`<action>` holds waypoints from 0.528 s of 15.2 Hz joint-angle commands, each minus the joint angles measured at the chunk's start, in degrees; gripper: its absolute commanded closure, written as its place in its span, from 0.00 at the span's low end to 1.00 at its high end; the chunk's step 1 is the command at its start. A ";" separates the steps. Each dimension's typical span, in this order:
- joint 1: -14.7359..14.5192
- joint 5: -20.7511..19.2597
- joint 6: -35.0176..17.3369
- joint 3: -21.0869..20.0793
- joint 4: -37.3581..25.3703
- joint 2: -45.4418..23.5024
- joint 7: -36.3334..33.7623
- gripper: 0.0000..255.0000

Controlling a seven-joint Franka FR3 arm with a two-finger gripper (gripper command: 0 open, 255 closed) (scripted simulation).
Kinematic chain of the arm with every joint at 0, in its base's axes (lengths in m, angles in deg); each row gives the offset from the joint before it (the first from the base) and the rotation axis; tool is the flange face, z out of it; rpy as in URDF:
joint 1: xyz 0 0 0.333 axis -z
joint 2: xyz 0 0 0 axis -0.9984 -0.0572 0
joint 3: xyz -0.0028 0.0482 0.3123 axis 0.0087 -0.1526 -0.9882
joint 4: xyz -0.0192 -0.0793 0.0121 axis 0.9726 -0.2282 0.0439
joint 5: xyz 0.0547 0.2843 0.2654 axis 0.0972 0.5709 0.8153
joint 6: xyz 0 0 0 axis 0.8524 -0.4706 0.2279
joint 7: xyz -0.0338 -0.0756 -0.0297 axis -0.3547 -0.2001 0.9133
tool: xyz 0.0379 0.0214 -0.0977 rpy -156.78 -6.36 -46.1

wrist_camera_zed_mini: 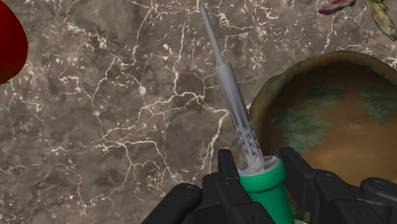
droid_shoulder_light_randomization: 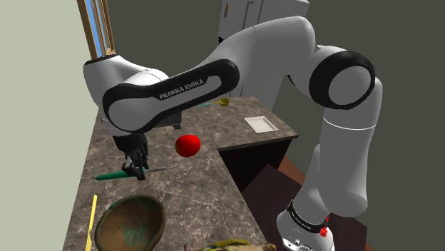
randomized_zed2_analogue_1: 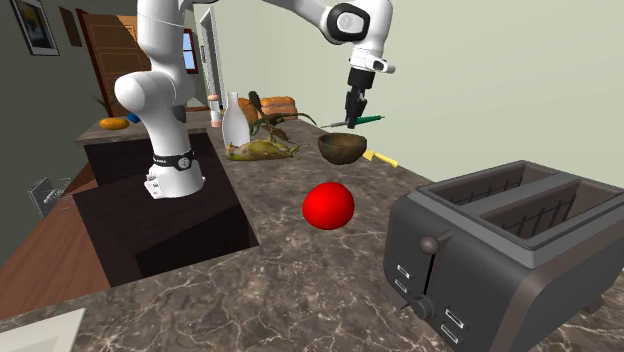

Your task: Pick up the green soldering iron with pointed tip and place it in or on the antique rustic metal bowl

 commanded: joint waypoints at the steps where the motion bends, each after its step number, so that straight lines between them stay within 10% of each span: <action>1: -1.40 0.42 -0.21 -0.97 1.14 0.98 -2.35 1.00; 8: -6.21 1.11 -1.67 -3.99 2.79 1.35 -9.93 1.00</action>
